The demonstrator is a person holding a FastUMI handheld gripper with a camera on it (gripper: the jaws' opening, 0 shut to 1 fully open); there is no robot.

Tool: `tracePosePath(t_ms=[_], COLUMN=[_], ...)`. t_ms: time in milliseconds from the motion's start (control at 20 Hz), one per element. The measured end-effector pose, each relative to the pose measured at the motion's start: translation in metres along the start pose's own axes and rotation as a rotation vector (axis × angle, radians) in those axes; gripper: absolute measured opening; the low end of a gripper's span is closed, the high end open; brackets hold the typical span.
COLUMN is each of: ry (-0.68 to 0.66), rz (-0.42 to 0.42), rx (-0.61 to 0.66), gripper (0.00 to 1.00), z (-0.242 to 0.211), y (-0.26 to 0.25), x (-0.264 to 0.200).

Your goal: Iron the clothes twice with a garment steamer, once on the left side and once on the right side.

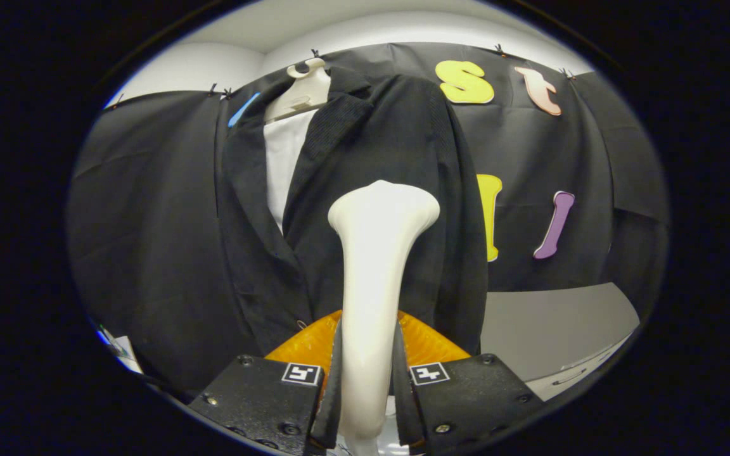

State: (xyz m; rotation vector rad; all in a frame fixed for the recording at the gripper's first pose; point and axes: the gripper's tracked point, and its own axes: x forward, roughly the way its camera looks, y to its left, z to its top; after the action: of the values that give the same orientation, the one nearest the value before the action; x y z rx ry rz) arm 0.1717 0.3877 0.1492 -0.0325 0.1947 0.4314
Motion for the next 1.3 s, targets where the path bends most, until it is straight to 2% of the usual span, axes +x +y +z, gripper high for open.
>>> tracePosePath(t_ms=[1300], ry=[0.244], rz=[0.028], rx=[-0.019], gripper=[0.38], z=[-0.136], y=[0.0], x=[0.009])
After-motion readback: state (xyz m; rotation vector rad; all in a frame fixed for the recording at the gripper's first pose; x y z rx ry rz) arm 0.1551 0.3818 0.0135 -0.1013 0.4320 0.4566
